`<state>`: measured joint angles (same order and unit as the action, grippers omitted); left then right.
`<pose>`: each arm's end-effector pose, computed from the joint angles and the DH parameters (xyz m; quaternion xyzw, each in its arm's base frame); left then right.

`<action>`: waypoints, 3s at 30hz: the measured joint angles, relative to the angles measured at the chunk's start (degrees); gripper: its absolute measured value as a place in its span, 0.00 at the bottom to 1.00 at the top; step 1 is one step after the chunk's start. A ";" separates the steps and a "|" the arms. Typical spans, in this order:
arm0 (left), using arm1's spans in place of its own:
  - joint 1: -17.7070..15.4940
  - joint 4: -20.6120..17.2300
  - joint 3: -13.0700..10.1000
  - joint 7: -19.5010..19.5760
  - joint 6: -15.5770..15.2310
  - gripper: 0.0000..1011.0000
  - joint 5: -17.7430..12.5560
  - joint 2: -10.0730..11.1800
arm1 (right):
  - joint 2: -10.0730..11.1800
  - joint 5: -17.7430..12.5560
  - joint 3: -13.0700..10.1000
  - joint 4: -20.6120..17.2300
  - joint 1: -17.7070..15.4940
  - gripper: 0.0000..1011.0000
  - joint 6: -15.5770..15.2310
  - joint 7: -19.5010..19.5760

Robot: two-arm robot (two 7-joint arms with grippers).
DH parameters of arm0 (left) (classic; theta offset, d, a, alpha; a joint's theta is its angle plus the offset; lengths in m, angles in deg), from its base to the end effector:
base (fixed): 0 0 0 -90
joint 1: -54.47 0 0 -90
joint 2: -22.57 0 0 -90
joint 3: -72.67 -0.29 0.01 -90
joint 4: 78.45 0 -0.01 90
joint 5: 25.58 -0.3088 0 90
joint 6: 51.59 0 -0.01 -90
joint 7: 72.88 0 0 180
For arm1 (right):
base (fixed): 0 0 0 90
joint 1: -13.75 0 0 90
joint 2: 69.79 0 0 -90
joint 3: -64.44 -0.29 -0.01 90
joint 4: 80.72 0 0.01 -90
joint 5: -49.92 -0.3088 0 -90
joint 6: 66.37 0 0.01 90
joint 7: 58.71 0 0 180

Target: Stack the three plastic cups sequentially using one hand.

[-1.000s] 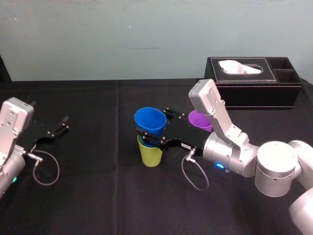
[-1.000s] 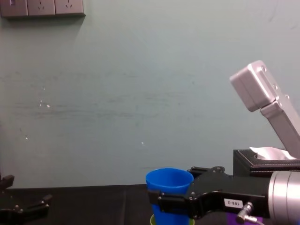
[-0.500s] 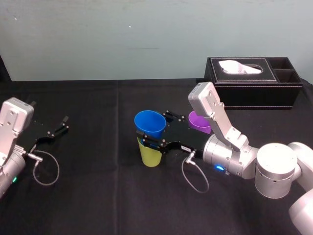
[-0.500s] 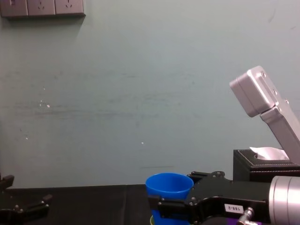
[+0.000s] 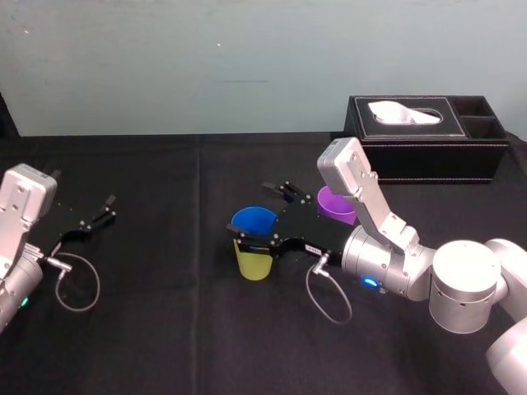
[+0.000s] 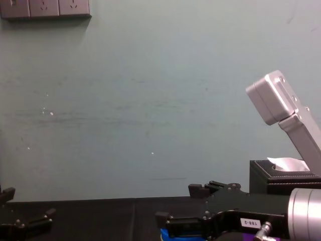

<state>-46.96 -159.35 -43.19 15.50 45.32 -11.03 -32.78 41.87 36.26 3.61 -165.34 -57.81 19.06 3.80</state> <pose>0.3581 0.0827 -0.3023 0.1415 -0.1325 0.5799 0.7913 0.3860 0.0260 -0.2571 -0.1061 -0.0616 -0.3280 0.9367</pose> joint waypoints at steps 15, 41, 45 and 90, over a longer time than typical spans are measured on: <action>0.00 0.00 0.00 0.00 0.00 1.00 0.00 0.00 | 0.11 -0.10 -0.23 -0.31 -0.28 0.99 0.30 0.11; 0.00 0.00 0.00 0.00 0.00 1.00 0.00 0.00 | 6.17 -9.89 -12.26 -4.89 -9.63 0.99 4.71 1.50; 0.00 0.00 0.00 0.00 0.00 1.00 0.00 0.00 | 6.86 -11.35 -13.40 -4.70 -10.84 0.99 5.08 1.23; 0.00 0.00 0.00 0.00 0.00 1.00 0.00 0.00 | 5.44 -12.96 -11.79 6.87 -8.95 0.99 6.55 0.49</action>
<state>-46.96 -159.36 -43.19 15.50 45.32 -11.04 -32.78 47.31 23.31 -8.18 -158.47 -66.76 25.61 4.29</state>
